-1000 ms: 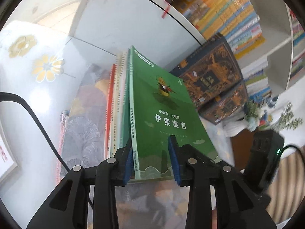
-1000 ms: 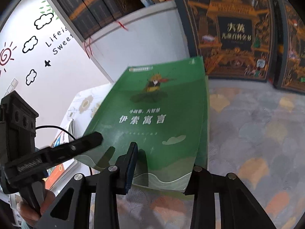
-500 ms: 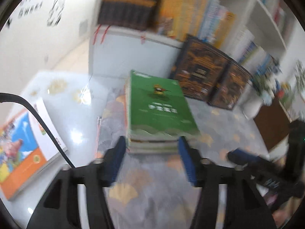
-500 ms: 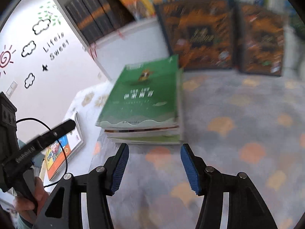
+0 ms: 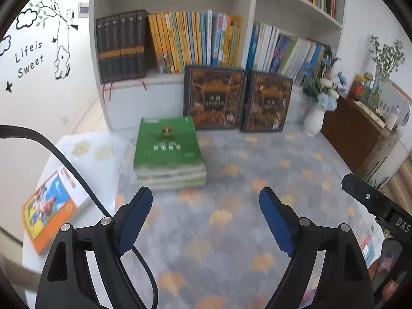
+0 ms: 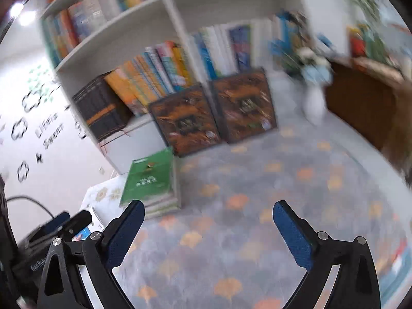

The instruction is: Organize books

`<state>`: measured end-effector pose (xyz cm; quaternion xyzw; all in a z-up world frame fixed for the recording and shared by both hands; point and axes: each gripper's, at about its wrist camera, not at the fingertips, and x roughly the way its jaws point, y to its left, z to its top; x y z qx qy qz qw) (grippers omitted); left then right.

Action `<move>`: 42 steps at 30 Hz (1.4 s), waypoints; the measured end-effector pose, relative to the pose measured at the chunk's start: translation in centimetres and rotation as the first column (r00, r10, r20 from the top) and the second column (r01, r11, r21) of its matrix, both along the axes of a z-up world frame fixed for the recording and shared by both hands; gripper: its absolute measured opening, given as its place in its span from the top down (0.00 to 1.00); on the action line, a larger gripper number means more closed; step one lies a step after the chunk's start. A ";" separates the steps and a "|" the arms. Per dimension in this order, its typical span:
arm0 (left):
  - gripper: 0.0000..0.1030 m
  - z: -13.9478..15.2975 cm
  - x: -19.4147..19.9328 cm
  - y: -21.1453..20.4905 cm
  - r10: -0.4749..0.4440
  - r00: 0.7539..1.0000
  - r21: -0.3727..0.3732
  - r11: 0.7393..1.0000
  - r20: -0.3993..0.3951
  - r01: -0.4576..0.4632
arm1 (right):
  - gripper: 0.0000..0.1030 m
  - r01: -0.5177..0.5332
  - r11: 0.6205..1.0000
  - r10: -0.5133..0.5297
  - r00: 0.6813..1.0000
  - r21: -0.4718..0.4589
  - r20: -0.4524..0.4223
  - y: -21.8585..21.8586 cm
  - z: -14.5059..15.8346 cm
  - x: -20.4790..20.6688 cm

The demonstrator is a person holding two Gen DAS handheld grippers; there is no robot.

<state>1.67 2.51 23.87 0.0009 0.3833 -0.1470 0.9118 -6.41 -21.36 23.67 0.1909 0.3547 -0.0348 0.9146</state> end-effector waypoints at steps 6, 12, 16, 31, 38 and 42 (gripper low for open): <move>0.18 0.2 -3.1 -2.1 0.059 0.998 -0.078 0.995 0.003 -0.059 | 0.03 -0.024 0.998 0.028 0.997 -0.050 0.067 -2.1 2.5 -2.0; 0.17 1.1 -5.4 -4.4 0.119 0.986 0.042 0.991 0.121 -0.125 | 0.03 -0.055 0.994 0.063 0.994 -0.090 0.092 -3.2 3.8 -3.3; 0.16 1.2 -5.9 -5.2 0.149 0.984 0.087 0.984 0.101 -0.158 | 0.03 -0.070 0.993 0.078 0.994 -0.099 0.082 -3.4 4.0 -3.7; 0.05 1.2 -7.6 -6.2 0.203 0.971 0.054 0.976 0.128 -0.211 | 0.03 -0.117 0.986 0.125 0.990 -0.120 0.063 -4.2 3.7 -4.2; 0.05 1.2 -7.8 -7.1 0.211 0.967 0.072 0.972 0.144 -0.223 | 0.03 -0.111 0.987 0.119 0.991 -0.120 0.060 -4.1 3.7 -4.6; 0.05 1.5 -8.1 -7.0 0.226 0.963 0.049 0.971 0.146 -0.235 | 0.03 -0.113 0.986 0.120 0.991 -0.120 0.059 -4.3 3.8 -4.6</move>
